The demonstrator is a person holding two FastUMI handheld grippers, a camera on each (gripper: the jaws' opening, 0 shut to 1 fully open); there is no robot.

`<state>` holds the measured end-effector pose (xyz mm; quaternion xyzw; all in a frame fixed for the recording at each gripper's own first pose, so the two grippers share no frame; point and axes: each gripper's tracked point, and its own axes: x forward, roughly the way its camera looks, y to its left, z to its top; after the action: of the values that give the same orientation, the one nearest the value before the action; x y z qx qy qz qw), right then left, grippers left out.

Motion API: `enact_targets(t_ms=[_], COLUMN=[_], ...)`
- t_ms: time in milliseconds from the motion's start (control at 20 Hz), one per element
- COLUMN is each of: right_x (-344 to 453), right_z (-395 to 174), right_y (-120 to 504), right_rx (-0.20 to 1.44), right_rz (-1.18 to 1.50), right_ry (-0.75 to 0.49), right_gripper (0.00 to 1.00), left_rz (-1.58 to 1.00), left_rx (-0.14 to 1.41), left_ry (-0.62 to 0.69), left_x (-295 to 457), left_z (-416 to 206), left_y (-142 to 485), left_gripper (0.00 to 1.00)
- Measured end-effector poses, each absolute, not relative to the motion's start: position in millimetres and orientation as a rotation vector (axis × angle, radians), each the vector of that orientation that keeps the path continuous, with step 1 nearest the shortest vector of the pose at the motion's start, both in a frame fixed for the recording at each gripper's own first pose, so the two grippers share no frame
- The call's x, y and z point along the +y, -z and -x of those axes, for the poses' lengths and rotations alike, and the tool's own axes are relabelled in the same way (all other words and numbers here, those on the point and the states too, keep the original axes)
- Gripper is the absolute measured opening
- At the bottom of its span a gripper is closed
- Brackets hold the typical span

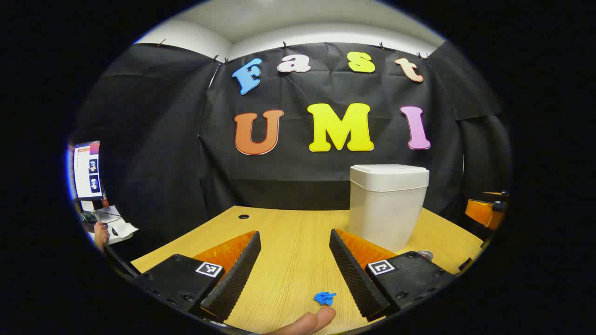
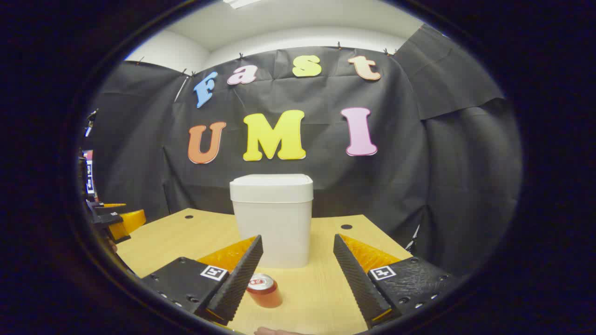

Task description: Press the lid of the desktop garbage bin to open it, pick up the crumpled paper on the desktop and throw it into the bin, then pick up the pop can on the desktop and drop it into the bin, and finally close the garbage bin lid.

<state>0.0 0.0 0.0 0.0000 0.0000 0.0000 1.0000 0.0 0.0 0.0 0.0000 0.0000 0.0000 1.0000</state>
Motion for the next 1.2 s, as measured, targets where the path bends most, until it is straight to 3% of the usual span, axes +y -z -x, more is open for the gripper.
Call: enact_targets(t_ms=[600,1200], right_x=[-2,-1], right_z=[-3,-30], right_y=[17,-15], right_rx=[0.049,0.030], right_rz=[0.004,0.081], right_ry=[-0.007,0.013], right_gripper=[0.95,0.94], left_rz=[-0.001,0.021], left_rx=[0.045,0.078], left_ry=[0.025,0.010], left_x=[-7,2], left_z=[-3,-9], left_y=[13,23], left_gripper=[0.97,0.97])
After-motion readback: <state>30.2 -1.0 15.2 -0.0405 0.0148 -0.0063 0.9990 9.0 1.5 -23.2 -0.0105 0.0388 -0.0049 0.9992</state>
